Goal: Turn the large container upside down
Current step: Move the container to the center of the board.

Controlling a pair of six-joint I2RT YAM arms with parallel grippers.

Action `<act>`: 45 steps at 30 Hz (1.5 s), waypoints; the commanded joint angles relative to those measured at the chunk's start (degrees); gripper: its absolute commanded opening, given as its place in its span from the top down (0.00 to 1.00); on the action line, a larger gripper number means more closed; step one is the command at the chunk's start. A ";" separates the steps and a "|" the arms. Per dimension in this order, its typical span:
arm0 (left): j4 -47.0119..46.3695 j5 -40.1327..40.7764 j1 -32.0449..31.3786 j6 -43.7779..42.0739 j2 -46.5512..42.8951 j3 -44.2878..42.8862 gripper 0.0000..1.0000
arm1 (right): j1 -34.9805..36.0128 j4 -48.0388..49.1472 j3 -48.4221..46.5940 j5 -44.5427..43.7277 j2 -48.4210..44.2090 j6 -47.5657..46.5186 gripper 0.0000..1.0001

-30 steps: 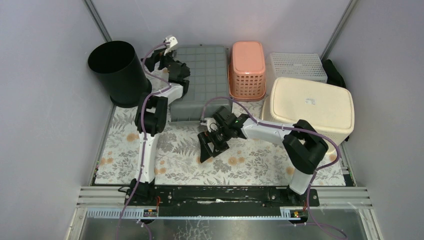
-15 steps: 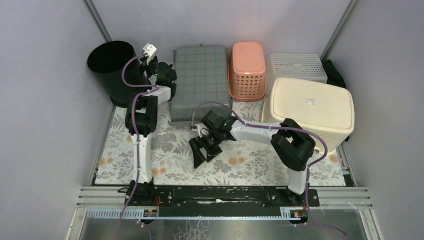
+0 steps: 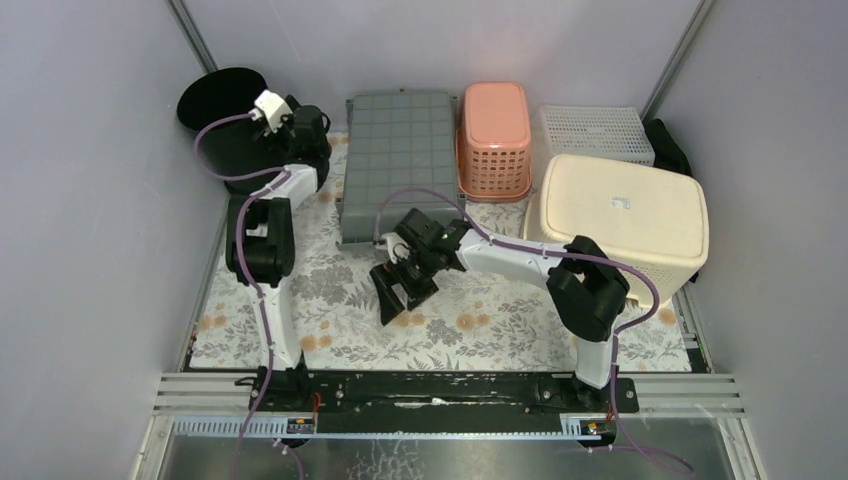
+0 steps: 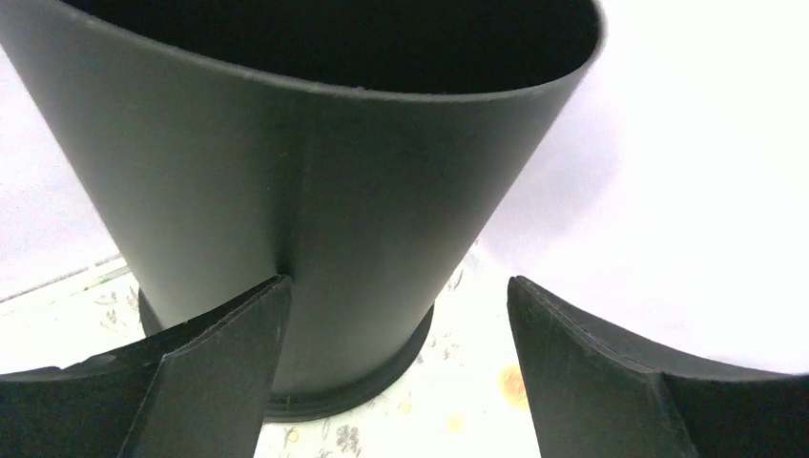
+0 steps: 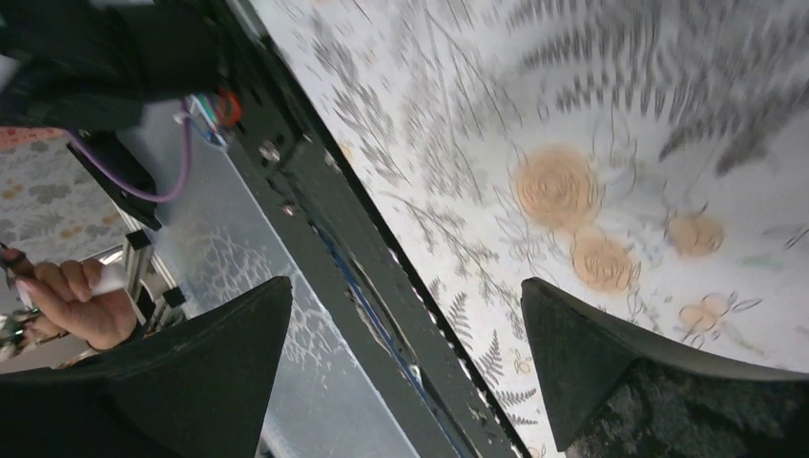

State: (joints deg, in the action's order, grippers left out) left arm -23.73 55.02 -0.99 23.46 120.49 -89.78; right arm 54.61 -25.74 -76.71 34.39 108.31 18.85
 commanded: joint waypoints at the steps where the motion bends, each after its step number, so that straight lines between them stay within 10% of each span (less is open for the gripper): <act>1: -2.66 -3.87 0.33 1.44 -2.08 7.83 0.11 | 0.20 -5.45 -13.00 -3.98 -0.08 -4.01 0.03; 12: -0.06 -12.40 -5.62 10.90 -10.68 12.99 0.22 | 0.06 -5.84 -15.37 -1.47 1.23 -3.76 0.03; 14: 4.35 -10.13 -8.61 8.07 -10.52 8.34 0.29 | 0.10 -5.67 -14.31 -1.89 0.36 -3.74 0.03; 18: 16.50 -8.39 -10.16 6.96 -9.32 -2.86 0.76 | 0.06 -4.14 -10.82 -2.22 -1.87 -3.15 0.03; 25: 38.44 -5.07 -9.05 -2.55 -1.13 -31.67 0.76 | 0.07 -0.40 -4.66 -2.10 -5.62 -1.97 0.03; 33: 32.08 -19.83 -8.73 -15.01 -1.70 -29.93 0.63 | 0.09 3.27 1.61 -1.34 -8.40 -0.70 0.03; 39: 18.57 -27.23 -8.71 -27.32 -10.17 -15.19 0.02 | 0.08 3.22 1.25 -1.50 -6.38 -0.50 0.03; 45: 23.25 -37.19 -9.47 -29.84 -13.79 -14.31 0.00 | -0.49 2.86 -3.08 -4.89 -4.54 0.47 0.00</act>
State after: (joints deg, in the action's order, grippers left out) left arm 2.50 25.74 -9.78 -2.20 112.18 -103.02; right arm 54.59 -23.73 -75.18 31.92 102.63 18.24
